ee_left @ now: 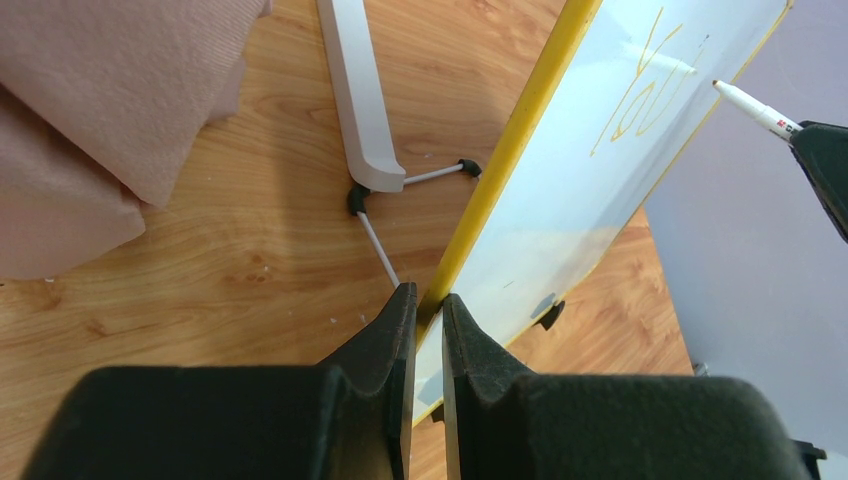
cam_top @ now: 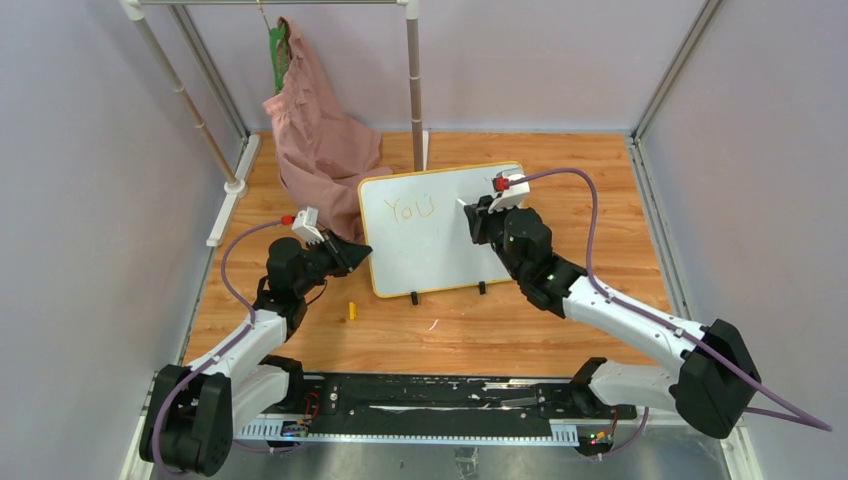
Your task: Write a sentence on the whiteboard
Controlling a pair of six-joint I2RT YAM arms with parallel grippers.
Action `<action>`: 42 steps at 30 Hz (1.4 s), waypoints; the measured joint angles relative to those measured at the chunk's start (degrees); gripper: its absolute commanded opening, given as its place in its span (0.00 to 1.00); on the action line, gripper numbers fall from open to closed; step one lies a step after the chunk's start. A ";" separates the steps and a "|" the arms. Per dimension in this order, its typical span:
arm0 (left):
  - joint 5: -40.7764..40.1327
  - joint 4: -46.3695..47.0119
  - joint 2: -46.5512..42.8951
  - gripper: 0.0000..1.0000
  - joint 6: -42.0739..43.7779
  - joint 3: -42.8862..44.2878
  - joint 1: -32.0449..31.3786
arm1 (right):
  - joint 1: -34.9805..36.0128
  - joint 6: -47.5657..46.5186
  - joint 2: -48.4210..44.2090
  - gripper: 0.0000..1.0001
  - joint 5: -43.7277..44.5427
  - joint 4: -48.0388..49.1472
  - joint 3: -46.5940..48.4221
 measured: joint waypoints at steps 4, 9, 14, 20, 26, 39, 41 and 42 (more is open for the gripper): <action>0.00 0.00 0.00 0.00 0.00 0.00 0.00 | -0.39 0.00 0.39 0.00 -0.20 0.15 0.52; 0.00 0.00 0.00 0.00 0.00 0.00 0.00 | -0.76 0.00 0.68 0.00 -0.20 0.85 0.66; -0.02 0.00 0.00 0.00 0.00 0.00 0.00 | -0.90 0.00 1.90 0.00 -0.35 1.22 1.09; -0.02 0.00 -0.02 0.00 0.00 0.00 0.00 | -0.90 0.13 3.19 0.00 -0.96 1.31 2.25; -0.02 -0.02 -0.04 0.00 0.00 0.00 0.00 | -0.92 0.81 3.52 0.00 -2.82 1.31 2.69; 0.00 -0.04 -0.13 0.00 0.00 0.00 0.00 | -0.92 1.05 3.63 0.00 -7.80 -0.26 2.29; -0.02 -0.09 -0.17 0.00 0.00 0.00 0.00 | -0.92 1.05 3.26 0.00 -7.96 -0.92 1.66; -0.02 -0.09 -0.17 0.00 0.00 0.00 0.00 | -0.92 1.05 3.02 0.00 -7.96 -1.22 1.40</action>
